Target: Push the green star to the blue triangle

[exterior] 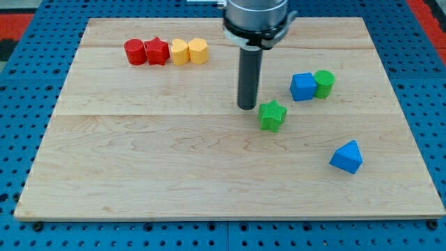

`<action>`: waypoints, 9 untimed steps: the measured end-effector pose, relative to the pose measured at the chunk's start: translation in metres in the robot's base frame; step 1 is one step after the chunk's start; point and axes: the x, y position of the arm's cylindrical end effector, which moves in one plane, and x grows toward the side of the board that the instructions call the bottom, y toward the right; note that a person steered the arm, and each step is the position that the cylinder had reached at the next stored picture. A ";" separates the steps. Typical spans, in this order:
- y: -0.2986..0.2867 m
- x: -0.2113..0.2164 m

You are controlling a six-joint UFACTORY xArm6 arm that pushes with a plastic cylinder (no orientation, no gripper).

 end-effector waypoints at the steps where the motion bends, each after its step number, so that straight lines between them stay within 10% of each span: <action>1: 0.001 0.012; 9: 0.076 0.034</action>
